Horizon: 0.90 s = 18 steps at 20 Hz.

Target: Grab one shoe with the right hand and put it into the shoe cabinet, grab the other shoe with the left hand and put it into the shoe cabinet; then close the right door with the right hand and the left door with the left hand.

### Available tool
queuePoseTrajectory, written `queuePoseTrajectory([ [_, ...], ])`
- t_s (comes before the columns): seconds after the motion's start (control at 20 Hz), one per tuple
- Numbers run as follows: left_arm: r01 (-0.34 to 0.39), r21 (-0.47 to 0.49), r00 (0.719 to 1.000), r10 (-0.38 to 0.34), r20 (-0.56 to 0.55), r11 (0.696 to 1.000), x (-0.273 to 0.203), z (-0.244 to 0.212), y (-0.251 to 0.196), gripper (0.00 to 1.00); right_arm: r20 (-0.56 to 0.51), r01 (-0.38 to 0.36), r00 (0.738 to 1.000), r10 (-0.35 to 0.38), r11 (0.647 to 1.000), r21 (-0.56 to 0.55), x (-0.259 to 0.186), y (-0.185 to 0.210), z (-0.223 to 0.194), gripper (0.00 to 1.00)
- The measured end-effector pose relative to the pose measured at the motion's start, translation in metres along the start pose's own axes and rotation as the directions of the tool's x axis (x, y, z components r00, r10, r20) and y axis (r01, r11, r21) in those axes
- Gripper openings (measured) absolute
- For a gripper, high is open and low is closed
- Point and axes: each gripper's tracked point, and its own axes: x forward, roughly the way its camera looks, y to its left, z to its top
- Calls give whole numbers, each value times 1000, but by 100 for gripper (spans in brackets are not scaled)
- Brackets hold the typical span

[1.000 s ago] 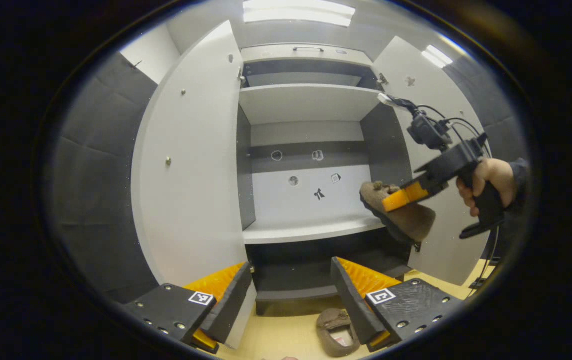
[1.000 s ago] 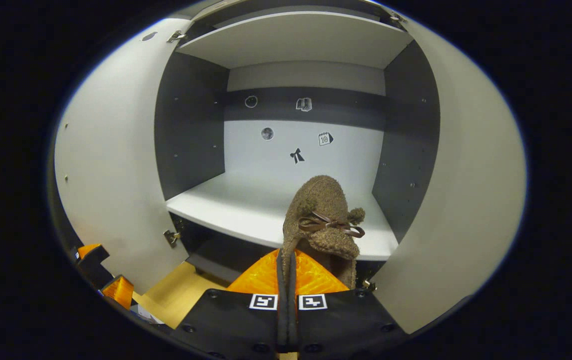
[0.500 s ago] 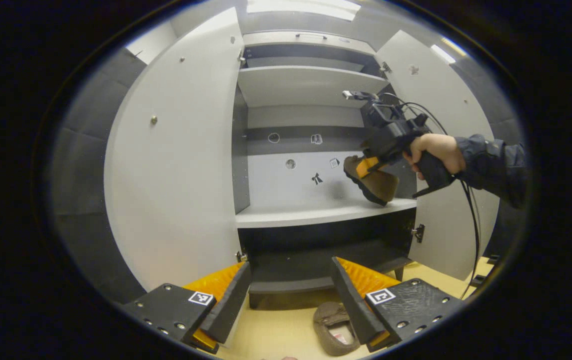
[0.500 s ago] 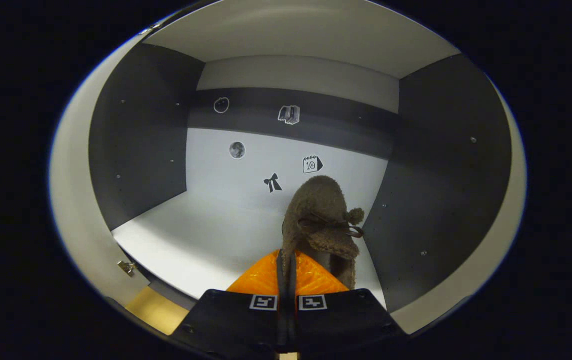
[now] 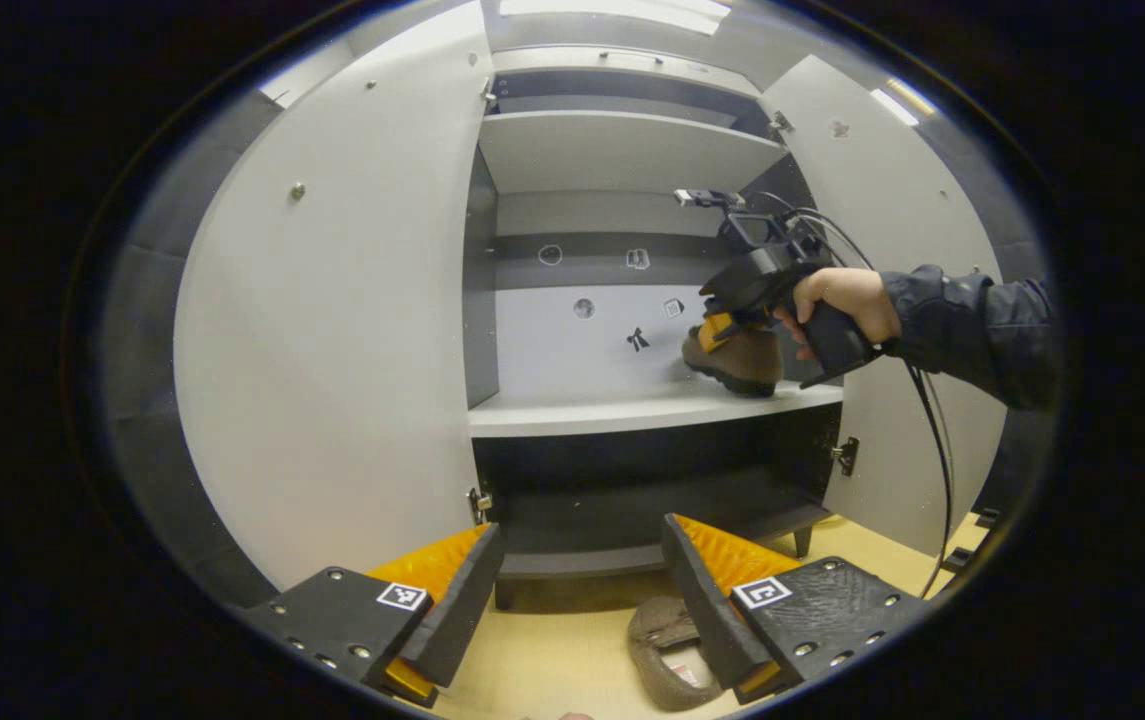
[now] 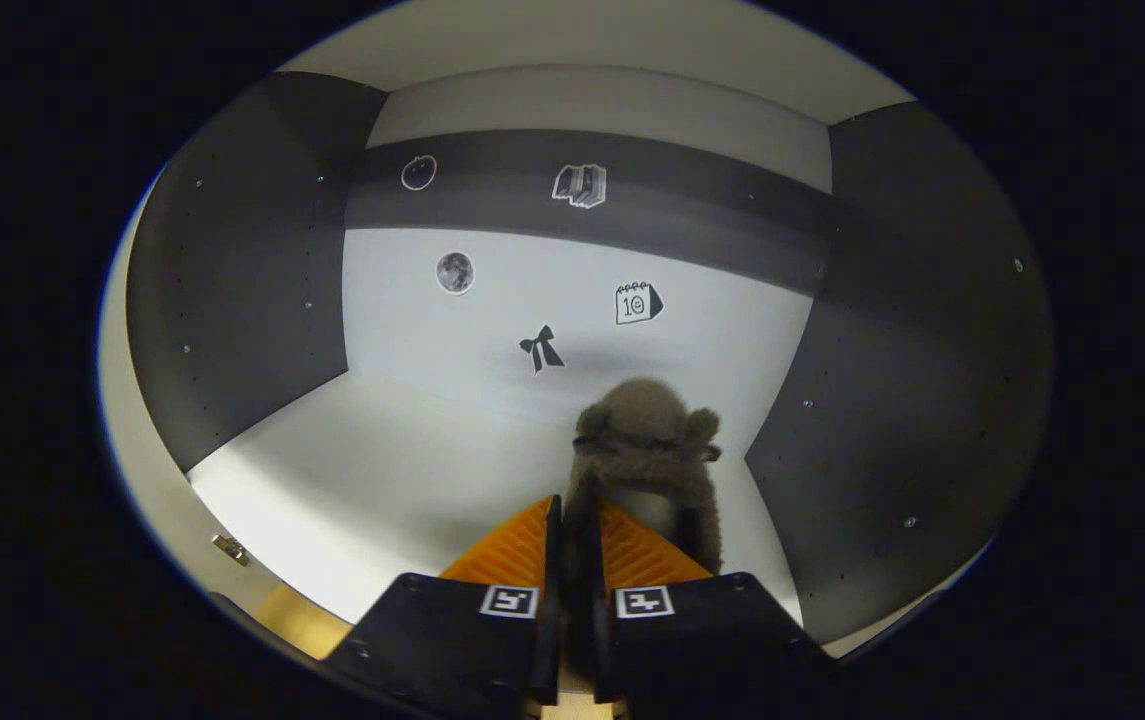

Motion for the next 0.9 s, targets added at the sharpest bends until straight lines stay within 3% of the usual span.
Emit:
queuePoseTrajectory([
  [0.1,-3,5,1000,3,-5,1000,3,-2,3,94,45,-6,999,6,1000,9,-9,3,10,41],
  [0.15,-4,2,1000,4,-8,1000,5,-3,4,100,82,1,997,-2,1000,20,-17,0,15,60],
  [0.25,2,-5,1000,-2,-22,1000,10,-7,5,100,171,12,985,-20,999,43,-40,-7,28,98],
  [0.55,67,-15,994,-68,-91,998,27,-30,-6,100,337,47,940,-50,999,18,-119,-22,22,97],
  [0.9,165,-27,953,-167,-253,986,30,-100,-40,94,390,50,919,-63,998,45,-196,-31,-15,97],
])
